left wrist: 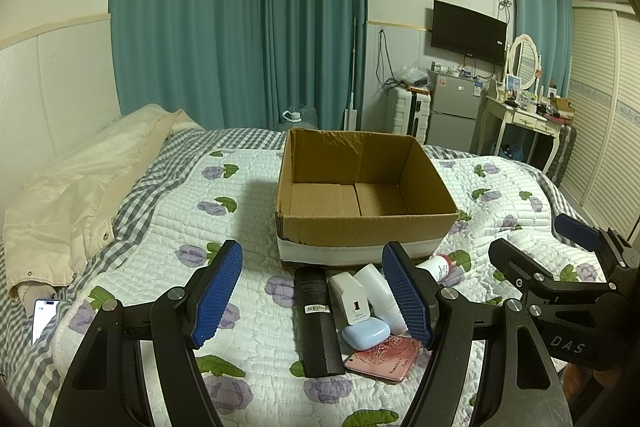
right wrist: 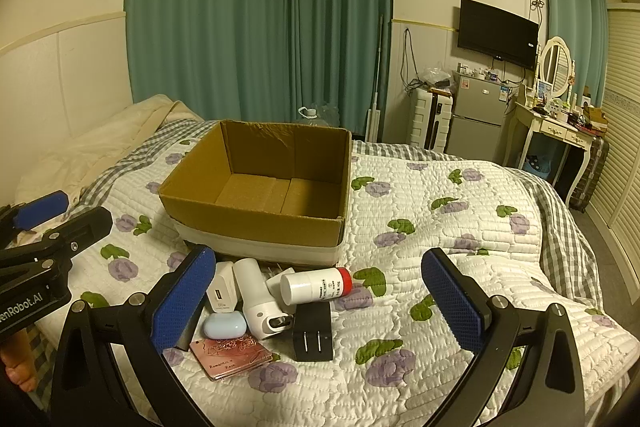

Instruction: Organize rigid objects

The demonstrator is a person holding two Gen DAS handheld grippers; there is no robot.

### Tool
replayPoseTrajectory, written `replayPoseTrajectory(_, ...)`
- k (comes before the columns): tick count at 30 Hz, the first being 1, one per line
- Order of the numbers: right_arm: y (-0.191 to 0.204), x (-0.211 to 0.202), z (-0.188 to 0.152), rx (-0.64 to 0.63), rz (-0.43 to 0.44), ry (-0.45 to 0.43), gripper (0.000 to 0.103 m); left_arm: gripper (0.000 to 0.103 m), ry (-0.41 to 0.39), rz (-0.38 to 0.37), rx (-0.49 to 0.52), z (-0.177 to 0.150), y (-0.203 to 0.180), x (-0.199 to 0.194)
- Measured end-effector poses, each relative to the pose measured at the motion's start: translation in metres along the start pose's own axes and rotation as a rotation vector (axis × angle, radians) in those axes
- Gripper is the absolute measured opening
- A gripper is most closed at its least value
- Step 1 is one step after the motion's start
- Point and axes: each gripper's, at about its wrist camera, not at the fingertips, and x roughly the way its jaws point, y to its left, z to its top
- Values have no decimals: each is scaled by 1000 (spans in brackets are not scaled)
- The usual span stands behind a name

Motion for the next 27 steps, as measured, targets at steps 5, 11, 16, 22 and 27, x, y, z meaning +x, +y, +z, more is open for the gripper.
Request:
replayPoseTrajectory(5, -2, 2, -1, -2, -2, 11, 103, 75, 3, 1, 0, 0, 0, 0)
replayPoseTrajectory(11, -10, 20, -11, 3, -7, 73, 103, 75, 72, 35, -8, -6, 5, 21)
replayPoseTrajectory(16, -18, 36, -21, 22, -2, 124, 103, 75, 185, 43, -8, -23, 7, 57)
replayPoseTrajectory(22, -25, 52, -30, 49, 12, 179, 103, 73, 331, 66, 33, -55, 2, 108)
replayPoseTrajectory(27, -29, 65, -37, 62, 16, 222, 103, 73, 432, 58, 48, -72, -1, 138)
